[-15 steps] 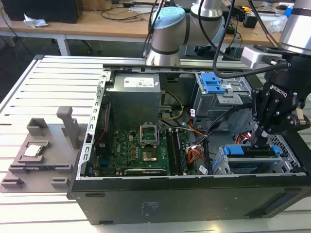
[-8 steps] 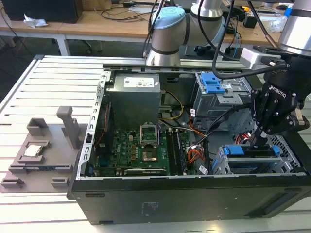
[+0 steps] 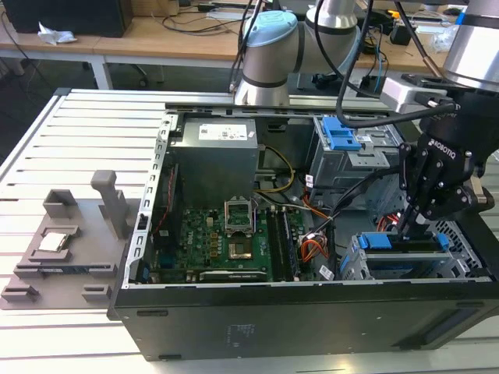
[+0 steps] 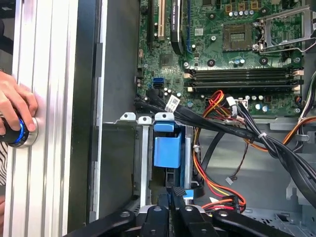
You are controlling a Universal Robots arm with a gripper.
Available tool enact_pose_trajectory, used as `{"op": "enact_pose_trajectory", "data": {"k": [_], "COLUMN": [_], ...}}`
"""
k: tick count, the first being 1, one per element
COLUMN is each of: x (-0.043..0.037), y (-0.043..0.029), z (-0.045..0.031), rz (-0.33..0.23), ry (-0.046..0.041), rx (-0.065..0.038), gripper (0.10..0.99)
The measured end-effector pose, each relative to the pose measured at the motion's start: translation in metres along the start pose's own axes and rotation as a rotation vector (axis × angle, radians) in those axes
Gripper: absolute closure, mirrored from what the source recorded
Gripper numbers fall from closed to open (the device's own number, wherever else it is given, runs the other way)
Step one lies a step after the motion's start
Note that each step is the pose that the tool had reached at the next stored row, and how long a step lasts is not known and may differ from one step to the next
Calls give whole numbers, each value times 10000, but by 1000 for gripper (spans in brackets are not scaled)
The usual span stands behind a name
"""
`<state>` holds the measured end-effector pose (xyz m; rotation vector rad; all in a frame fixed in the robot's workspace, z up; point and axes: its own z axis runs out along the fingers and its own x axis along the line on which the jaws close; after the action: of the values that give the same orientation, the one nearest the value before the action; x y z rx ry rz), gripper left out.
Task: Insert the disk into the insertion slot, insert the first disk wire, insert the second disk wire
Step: 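Insert the second disk wire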
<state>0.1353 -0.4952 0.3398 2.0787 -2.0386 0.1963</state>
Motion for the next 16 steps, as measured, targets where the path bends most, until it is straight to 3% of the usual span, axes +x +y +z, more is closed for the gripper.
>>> {"op": "enact_pose_trajectory", "data": {"k": [1, 2, 3, 4, 6, 7, 8, 9, 11, 16], "x": [27, 86, 117, 155, 193, 211, 237, 271, 323, 352], "y": [10, 28, 33, 37, 41, 45, 51, 59, 73, 87], "z": [7, 24, 32, 42, 52, 58, 65, 73, 88, 97], "rz": [0, -5, -12, -24, -34, -45, -68, -71, -71, -73], "ry": [-4, -90, -206, -383, -564, -755, -1137, -1191, -1198, -1198], "rx": [1, 3, 5, 10, 16, 21, 31, 32, 34, 34], "gripper": [910, 910, 910, 910, 910, 910, 910, 910, 910, 910]}}
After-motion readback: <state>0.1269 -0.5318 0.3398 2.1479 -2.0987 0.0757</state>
